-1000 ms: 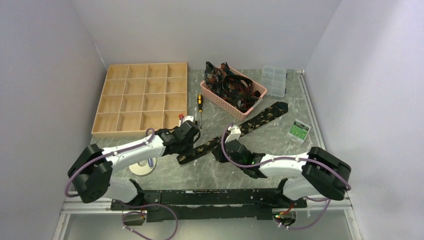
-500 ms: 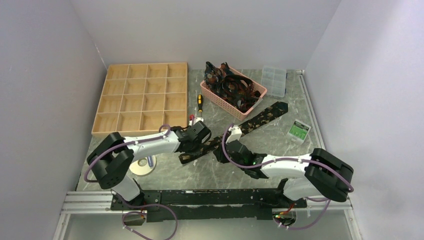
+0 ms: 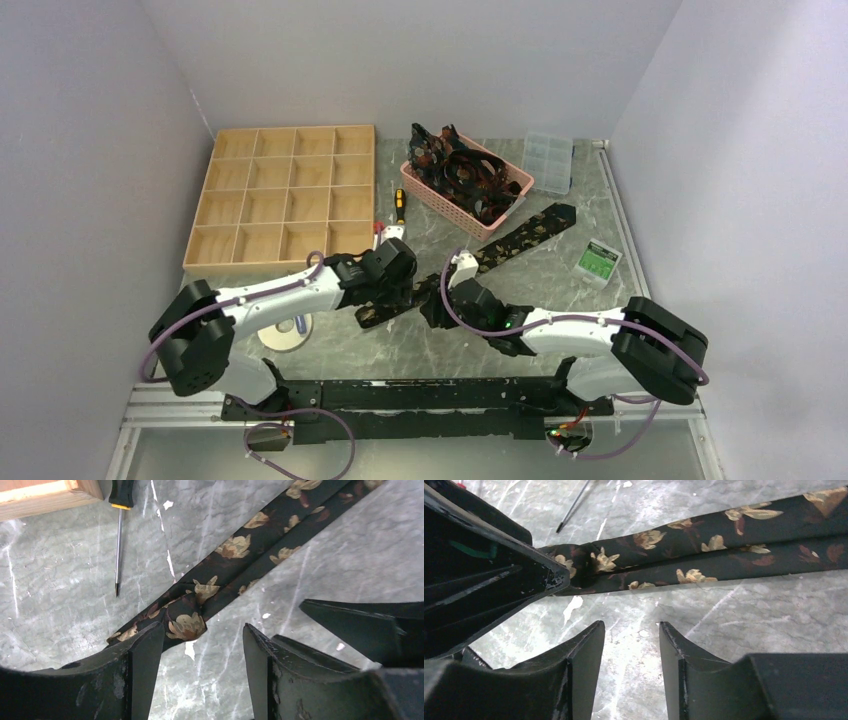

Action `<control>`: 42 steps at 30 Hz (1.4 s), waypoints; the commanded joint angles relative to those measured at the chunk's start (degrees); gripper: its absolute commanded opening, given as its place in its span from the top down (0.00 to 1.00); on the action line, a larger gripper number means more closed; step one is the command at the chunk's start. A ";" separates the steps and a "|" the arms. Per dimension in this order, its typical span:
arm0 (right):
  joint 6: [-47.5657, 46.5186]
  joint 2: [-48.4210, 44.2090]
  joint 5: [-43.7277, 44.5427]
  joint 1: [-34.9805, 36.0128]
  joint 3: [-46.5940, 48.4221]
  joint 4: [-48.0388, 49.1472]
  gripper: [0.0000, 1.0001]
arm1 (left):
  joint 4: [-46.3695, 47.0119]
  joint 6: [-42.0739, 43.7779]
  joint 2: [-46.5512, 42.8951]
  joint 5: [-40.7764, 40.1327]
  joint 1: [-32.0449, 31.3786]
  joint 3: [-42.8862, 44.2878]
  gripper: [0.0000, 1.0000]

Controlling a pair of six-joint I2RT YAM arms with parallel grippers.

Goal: Roll the ties
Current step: Roll the tie at the center of the board.

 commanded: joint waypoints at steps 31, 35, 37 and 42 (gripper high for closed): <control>1.01 16.30 -11.75 -1.90 21.19 -6.21 0.41 | 25.34 -23.63 -43.83 5.37 8.57 -42.68 0.17; 0.76 17.87 -12.49 -1.97 22.63 -6.82 0.42 | 28.02 -24.50 -40.02 7.20 9.73 -43.39 0.19; 1.08 18.11 -12.66 -2.04 22.70 -6.87 0.41 | 28.10 -24.87 -39.39 7.28 9.84 -43.70 0.19; 1.05 18.15 -13.06 -2.09 22.93 -7.05 0.41 | 25.97 -25.21 -42.16 6.40 9.86 -44.60 0.19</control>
